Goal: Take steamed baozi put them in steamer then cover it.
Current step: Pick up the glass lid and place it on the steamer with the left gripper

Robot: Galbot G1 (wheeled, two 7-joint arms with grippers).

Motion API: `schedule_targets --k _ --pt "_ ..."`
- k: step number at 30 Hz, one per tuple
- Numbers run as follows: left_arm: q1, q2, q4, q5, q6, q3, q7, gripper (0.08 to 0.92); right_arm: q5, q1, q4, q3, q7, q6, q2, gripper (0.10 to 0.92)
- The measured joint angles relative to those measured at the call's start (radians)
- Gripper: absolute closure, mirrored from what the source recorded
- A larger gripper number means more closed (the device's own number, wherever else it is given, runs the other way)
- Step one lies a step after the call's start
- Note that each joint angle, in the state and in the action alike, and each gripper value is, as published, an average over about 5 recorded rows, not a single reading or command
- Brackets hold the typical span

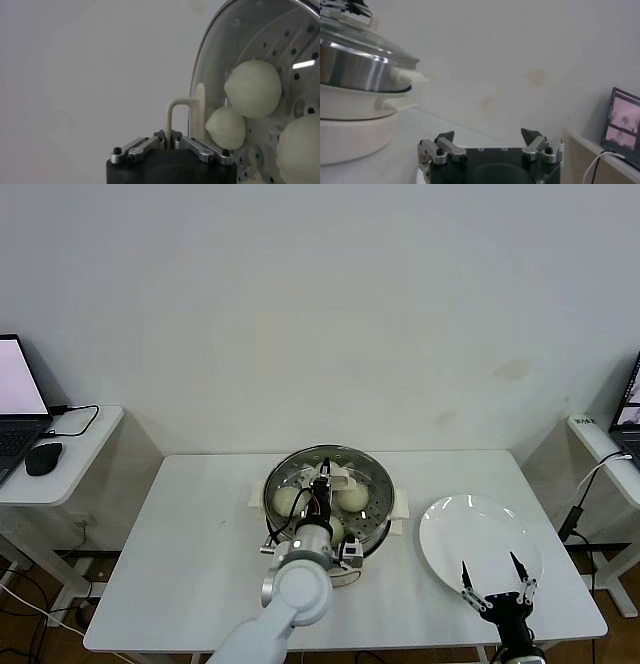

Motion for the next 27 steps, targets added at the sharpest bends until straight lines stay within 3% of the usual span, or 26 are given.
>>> schedule_targets --k 5,17,27 --pt "0.003 -0.006 0.003 0.004 -0.002 -0.002 -0.007 0.824 0.0 0.0 0.0 -0.002 -0.001 0.0 -0.001 0.203" --pt "0.024 0.007 -0.023 0.005 -0.004 -0.006 -0.014 0.48 -0.002 0.0 -0.001 -0.005 -0.003 0.0 -0.003 0.202" --pt "0.108 0.064 -0.134 -0.02 -0.026 -0.032 -0.038 0.211 0.0 -0.005 -0.004 0.0 -0.004 0.001 -0.006 0.202"
